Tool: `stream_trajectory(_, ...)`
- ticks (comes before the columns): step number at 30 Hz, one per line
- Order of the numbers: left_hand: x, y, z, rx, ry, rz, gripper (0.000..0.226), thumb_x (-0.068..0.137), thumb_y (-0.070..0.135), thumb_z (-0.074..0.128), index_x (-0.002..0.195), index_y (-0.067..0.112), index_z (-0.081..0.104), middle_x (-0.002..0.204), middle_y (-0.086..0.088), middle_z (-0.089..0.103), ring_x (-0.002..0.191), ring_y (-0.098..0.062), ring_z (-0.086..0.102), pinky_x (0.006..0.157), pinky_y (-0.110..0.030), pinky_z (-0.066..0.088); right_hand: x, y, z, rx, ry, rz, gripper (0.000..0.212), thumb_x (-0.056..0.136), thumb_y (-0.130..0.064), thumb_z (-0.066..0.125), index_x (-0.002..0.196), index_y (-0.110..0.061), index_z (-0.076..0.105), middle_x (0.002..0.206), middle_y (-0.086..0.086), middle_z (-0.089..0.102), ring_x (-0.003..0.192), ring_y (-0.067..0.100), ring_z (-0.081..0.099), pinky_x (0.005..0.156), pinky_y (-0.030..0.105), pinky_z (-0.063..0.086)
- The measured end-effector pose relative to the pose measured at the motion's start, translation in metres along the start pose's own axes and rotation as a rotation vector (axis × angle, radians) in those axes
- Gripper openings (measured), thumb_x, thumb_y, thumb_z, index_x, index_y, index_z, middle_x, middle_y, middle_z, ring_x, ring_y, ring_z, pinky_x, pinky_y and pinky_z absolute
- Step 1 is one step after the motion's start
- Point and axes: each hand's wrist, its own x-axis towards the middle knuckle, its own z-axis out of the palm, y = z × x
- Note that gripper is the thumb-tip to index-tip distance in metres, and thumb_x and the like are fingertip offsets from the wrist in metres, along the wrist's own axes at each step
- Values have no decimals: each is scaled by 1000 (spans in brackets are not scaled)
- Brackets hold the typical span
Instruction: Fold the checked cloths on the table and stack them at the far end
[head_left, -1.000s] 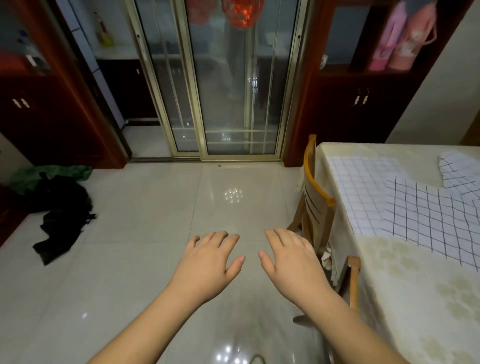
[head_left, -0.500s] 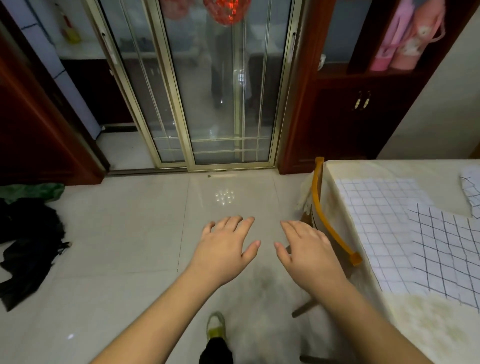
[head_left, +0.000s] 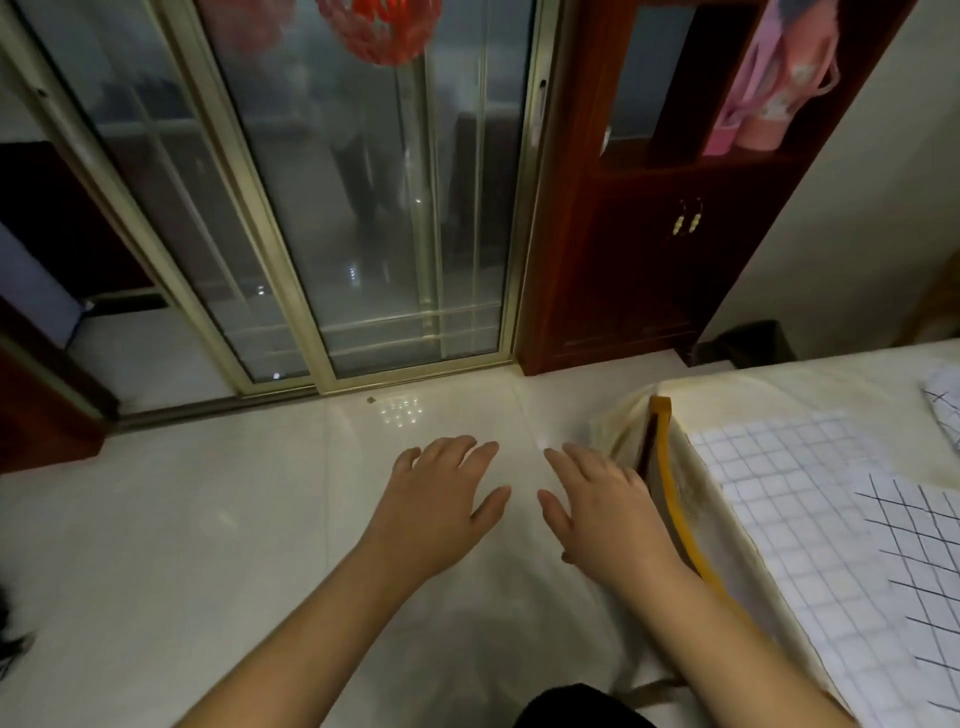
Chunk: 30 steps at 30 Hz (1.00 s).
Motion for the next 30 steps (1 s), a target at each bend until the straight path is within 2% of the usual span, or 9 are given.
stream_trajectory(3, 50, -13, 0, -32, -43, 46, 60, 98, 61, 24, 153, 36, 20, 160, 9, 25, 146, -13, 22, 120, -40, 16, 41, 11, -2, 10, 3, 35, 57, 102, -51, 25, 154, -30, 19, 160, -5, 23, 146, 14, 21, 118, 34, 17)
stream_trajectory(6, 106, -24, 4, 5, -73, 113, 74, 88, 70, 7, 153, 37, 20, 159, 10, 26, 144, -12, 24, 119, -40, 18, 87, 29, -1, 34, -14, 71, 57, 102, -51, 24, 154, -29, 20, 160, -4, 23, 146, 15, 21, 117, 34, 17)
stream_trajectory(10, 188, -31, 9, 49, -69, 152, 84, 80, 69, 1, 152, 35, 26, 157, 7, 31, 142, -15, 29, 117, -41, 21, 159, 59, 1, 39, -24, 99, 67, 96, -57, 6, 154, -26, 22, 160, -1, 26, 146, 17, 24, 118, 35, 18)
stream_trajectory(13, 245, -27, 1, 50, -79, 156, 82, 82, 67, 2, 151, 33, 30, 155, 5, 35, 142, -16, 31, 116, -42, 18, 204, 88, -8, 97, -68, 149, 58, 103, -51, 20, 155, -27, 16, 162, -2, 18, 148, 16, 17, 119, 33, 11)
stream_trajectory(16, 298, -21, -12, 82, -111, 175, 87, 77, 66, -6, 153, 35, 22, 158, 8, 28, 145, -14, 24, 119, -42, 9, 241, 117, -20, 91, -50, 171, 57, 103, -50, 23, 155, -27, 17, 161, -3, 20, 147, 16, 20, 118, 32, 13)
stream_trajectory(18, 328, -18, -17, 102, -119, 201, 88, 75, 66, -9, 153, 36, 18, 159, 9, 25, 145, -12, 21, 119, -39, 9, 262, 132, -27, 95, -46, 203, 57, 102, -51, 22, 154, -28, 19, 161, -3, 21, 146, 16, 22, 118, 33, 14)
stream_trajectory(23, 403, -11, -23, 116, -102, 286, 80, 82, 65, -2, 152, 34, 23, 157, 8, 30, 142, -13, 27, 118, -38, 17, 313, 160, -41, 109, -31, 266, 58, 101, -53, 22, 154, -28, 18, 161, -4, 22, 146, 16, 23, 119, 34, 17)
stream_trajectory(27, 468, -4, -19, 117, -120, 368, 62, 95, 60, 17, 151, 34, 25, 155, 8, 32, 141, -14, 29, 116, -42, 23, 355, 178, -49, 112, 13, 317, 58, 101, -52, 23, 154, -27, 22, 159, -1, 26, 145, 18, 27, 117, 35, 20)
stream_trajectory(30, 521, 0, -17, 100, -107, 447, 67, 90, 58, 13, 149, 31, 31, 151, 7, 39, 138, -15, 35, 112, -45, 28, 390, 193, -53, 111, 15, 377, 57, 102, -48, 28, 154, -27, 21, 160, -1, 25, 146, 19, 25, 117, 36, 18)
